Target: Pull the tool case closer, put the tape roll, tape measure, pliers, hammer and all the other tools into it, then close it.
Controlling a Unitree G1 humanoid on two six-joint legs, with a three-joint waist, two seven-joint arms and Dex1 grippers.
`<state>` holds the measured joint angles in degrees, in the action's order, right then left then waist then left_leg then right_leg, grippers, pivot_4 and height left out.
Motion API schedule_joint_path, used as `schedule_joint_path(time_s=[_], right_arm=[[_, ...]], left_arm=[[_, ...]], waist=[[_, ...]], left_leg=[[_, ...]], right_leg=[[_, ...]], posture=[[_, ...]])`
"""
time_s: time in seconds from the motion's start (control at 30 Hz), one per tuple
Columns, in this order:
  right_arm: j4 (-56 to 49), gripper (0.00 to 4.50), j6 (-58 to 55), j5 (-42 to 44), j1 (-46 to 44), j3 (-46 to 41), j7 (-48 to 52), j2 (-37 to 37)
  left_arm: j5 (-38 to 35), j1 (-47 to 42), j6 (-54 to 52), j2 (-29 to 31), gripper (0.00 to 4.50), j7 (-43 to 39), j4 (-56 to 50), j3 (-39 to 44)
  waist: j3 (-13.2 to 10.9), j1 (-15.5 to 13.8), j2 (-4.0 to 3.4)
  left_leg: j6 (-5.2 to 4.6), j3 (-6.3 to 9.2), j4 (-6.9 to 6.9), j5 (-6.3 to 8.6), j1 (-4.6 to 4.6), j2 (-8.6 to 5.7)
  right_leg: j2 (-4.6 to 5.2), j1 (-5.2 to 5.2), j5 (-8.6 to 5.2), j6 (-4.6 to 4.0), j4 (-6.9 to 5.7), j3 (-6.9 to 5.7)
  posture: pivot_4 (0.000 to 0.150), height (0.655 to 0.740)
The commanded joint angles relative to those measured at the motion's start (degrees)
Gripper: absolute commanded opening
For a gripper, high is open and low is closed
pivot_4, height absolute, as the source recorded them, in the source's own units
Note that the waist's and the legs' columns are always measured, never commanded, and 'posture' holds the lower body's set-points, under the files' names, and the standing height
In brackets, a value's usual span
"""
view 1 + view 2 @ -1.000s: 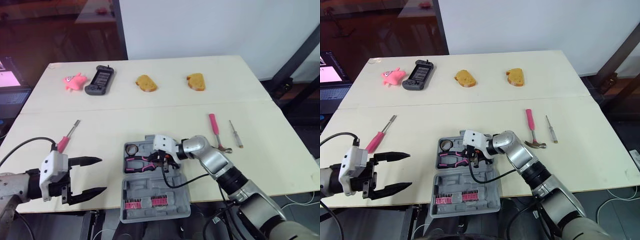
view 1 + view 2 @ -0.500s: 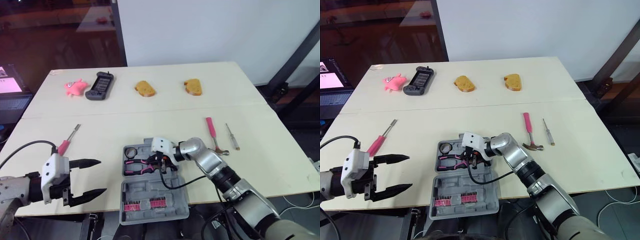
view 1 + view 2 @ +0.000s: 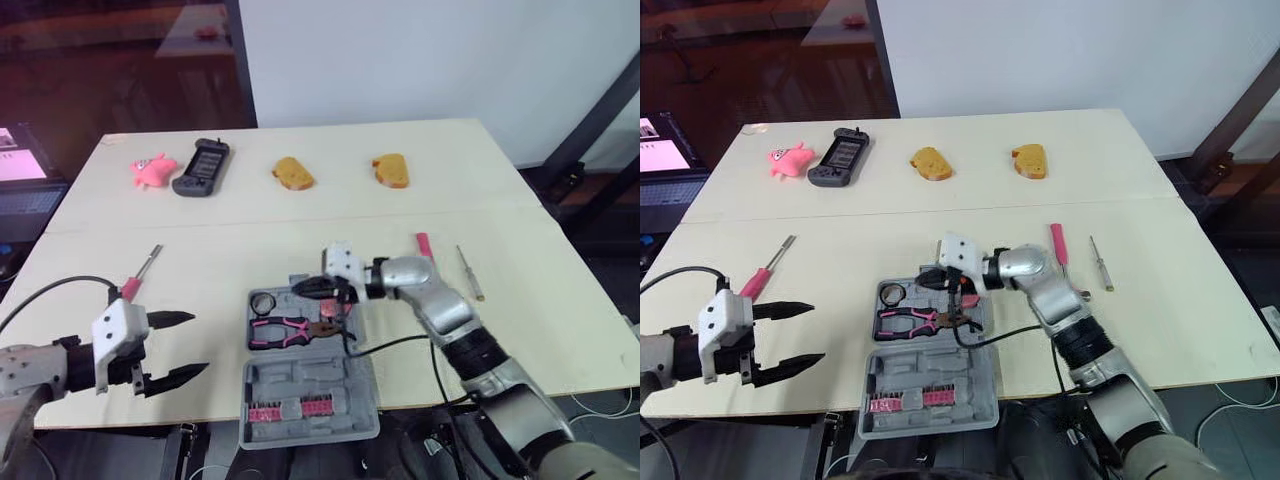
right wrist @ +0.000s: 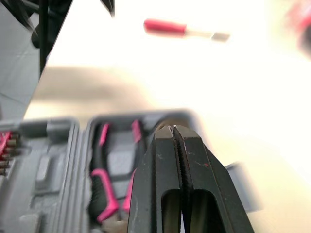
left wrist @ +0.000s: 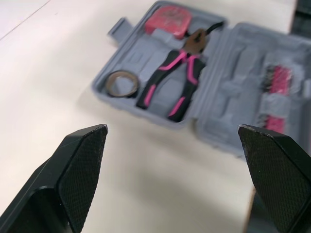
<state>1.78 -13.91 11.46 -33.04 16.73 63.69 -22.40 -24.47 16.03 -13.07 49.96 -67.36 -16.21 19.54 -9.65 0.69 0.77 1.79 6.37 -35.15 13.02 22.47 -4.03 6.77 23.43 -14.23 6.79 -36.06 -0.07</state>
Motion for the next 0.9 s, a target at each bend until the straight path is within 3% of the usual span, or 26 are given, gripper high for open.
schedule_joint_path(time_s=[0.03,0.17,0.27,0.3,0.4,0.6,0.9], right_arm=[[-5.97,0.08,-3.79,2.77,1.26,-2.58,3.78,-6.08],[-9.61,0.08,-2.73,2.82,8.23,-4.72,9.78,-17.88],[-9.32,0.08,-0.06,1.39,12.13,-4.76,10.61,-22.37],[-9.15,0.03,1.72,0.52,14.08,-4.6,10.75,-23.68],[-8.68,0.0,4.35,-1.22,17.44,-4.14,10.61,-25.48],[-3.02,0.0,10.1,-7.79,18.5,-0.87,5.81,-22.76],[4.23,0.0,14.58,-12.04,17.1,1.91,3.12,-18.31]], left_arm=[[1.98,-0.4,0.98,1.92,4.5,-0.43,0.9,-0.92],[5.47,-1.77,6.29,4.32,4.5,-4.02,5.78,-4.21],[7.58,-3.08,10.66,4.73,4.5,-5.56,9.05,-6.7],[7.86,-4.1,11.44,4.42,4.26,-6.06,10.21,-7.89],[9.27,-6.04,14.78,4.01,3.19,-7.3,13.17,-10.75],[15.0,-10.6,21.76,0.11,0.02,-4.0,19.91,-16.94],[18.75,-13.49,24.2,-4.25,0.02,0.81,22.47,-22.0]], waist=[[-0.02,0.05,0.05],[-0.1,-0.28,0.02],[-0.19,-0.09,-0.03],[-0.2,0.13,0.01],[-0.22,0.12,0.01],[-0.26,-0.1,0.04],[-0.28,-0.1,0.03]], left_leg=[[0.01,0.0,0.0,0.01,0.0,0.01],[0.01,-0.04,-0.01,0.01,0.02,0.01],[0.01,-0.11,-0.01,0.01,0.06,0.01],[0.01,-0.13,-0.02,0.01,0.06,0.01],[0.01,-0.16,-0.01,0.02,0.06,0.08],[0.0,-0.15,-0.04,0.02,0.06,0.06],[0.0,-0.12,-0.06,0.01,0.06,0.03]], right_leg=[[0.0,-0.01,-0.01,-0.01,0.02,-0.01],[0.03,-0.04,-0.15,-0.24,0.08,-0.01],[0.09,-0.05,-0.17,-0.23,0.15,-0.04],[0.11,-0.04,-0.16,-0.23,0.15,-0.03],[0.08,-0.01,-0.15,-0.25,0.15,-0.03],[0.09,-0.02,-0.13,-0.22,0.16,-0.03],[0.07,-0.03,-0.02,-0.03,0.1,-0.03]], posture=[[0.15,0.74],[0.15,0.74],[0.15,0.74],[0.15,0.74],[0.15,0.74],[0.15,0.74],[0.15,0.74]])
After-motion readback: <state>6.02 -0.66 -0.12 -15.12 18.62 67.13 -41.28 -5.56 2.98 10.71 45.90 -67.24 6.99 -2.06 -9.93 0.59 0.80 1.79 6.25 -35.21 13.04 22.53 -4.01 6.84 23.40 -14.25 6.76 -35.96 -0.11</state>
